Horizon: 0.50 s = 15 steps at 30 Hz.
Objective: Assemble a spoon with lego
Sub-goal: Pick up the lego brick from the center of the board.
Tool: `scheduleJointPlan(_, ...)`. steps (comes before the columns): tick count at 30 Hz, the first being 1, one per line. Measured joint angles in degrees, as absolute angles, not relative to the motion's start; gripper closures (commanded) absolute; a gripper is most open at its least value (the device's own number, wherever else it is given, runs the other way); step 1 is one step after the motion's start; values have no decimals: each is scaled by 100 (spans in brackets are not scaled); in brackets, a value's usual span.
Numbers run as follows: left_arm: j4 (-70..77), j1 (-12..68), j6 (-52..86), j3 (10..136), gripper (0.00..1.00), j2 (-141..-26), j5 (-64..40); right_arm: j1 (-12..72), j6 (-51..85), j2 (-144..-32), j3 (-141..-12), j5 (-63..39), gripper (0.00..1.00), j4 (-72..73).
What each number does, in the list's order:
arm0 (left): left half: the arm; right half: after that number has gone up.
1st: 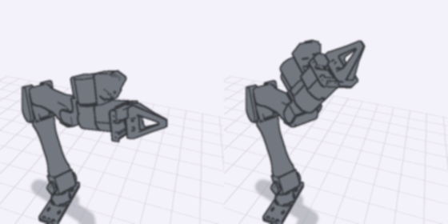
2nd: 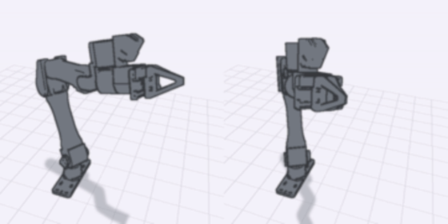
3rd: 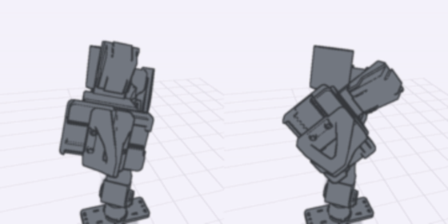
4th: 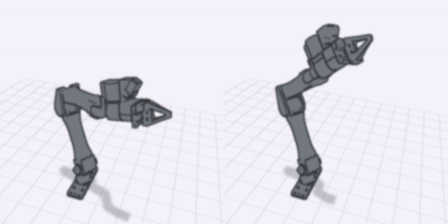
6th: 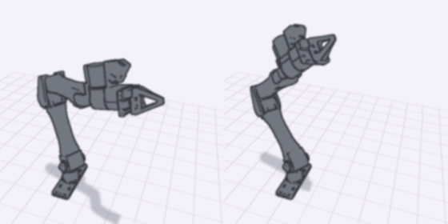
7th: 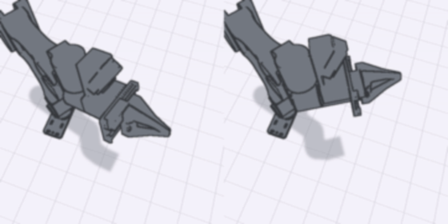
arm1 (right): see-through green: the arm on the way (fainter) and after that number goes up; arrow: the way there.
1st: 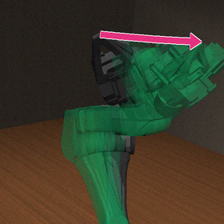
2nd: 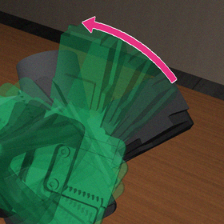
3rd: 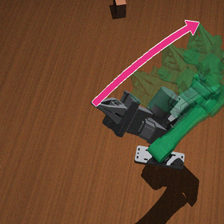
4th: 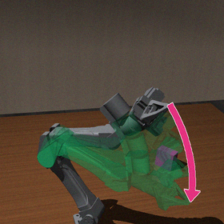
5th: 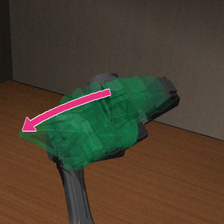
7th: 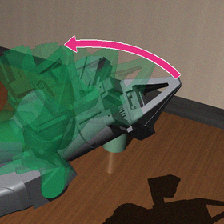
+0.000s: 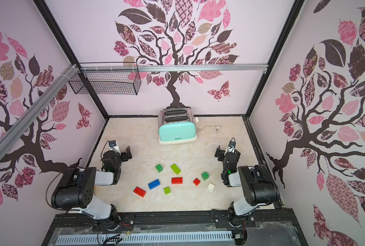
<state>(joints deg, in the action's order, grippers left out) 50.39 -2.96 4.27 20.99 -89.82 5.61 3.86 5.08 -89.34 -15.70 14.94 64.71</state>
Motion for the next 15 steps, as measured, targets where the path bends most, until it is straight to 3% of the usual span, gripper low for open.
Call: scheduleJointPlan(15, 4858, -113, 320, 2213, 2, -8982, 604, 364, 506, -8934, -1570, 1468, 0, 6475)
